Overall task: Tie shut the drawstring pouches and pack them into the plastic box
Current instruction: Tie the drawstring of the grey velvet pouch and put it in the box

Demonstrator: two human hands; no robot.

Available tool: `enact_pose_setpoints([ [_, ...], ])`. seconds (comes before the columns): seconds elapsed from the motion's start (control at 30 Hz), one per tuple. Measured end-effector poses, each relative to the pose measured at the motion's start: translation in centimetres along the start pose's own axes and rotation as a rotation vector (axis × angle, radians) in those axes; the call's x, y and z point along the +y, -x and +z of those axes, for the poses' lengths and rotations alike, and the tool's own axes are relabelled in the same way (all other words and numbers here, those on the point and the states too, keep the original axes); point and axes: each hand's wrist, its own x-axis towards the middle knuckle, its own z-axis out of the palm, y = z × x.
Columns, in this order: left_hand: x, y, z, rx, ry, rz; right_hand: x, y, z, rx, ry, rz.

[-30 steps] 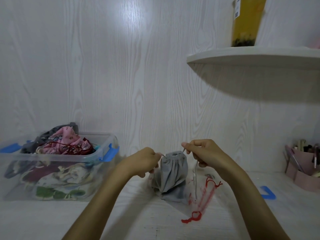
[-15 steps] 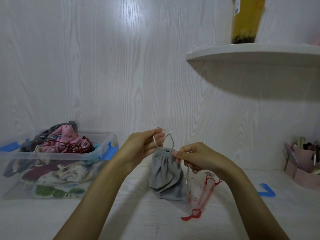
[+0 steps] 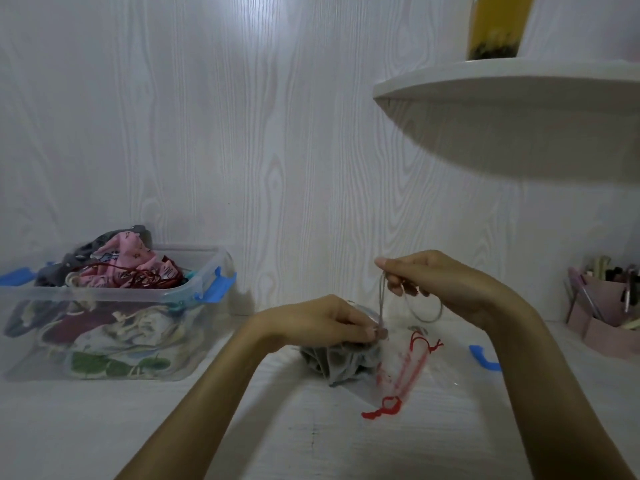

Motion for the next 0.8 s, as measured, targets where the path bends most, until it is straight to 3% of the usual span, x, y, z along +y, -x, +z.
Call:
enact_pose_setpoints([
  [0.1, 0.3, -0.4, 1.0, -0.005, 0.024, 0.061, -0.4, -0.5, 1.6, 0.025, 0.026, -0.047],
  [0.23, 0.3, -0.5, 1.1, 0.087, 0.08, 0.04, -0.4, -1.3, 3.5, -0.087, 0.049, -0.089],
  [0.47, -0.4, -0.2, -0.8, 0.18, 0.369, -0.054, 1.9, -2.5, 1.4, 0.203, -0.054, -0.007],
  [0.53, -0.5, -0.2, -1.2, 0.202, 0.495, -0.074, 2.1, -1.9, 0.2, 0.127, -0.05, -0.068],
  [0.67, -0.8, 0.2, -1.8, 0.215, 0.523, -0.092, 1.4, -0.6, 0.1, -0.236, 0.171, -0.124],
  [0.8, -1.2, 0.5, -2.1, 0.189, 0.44, -0.075, 1.3, -1.4, 1.2, -0.079, 0.301, -0.165],
])
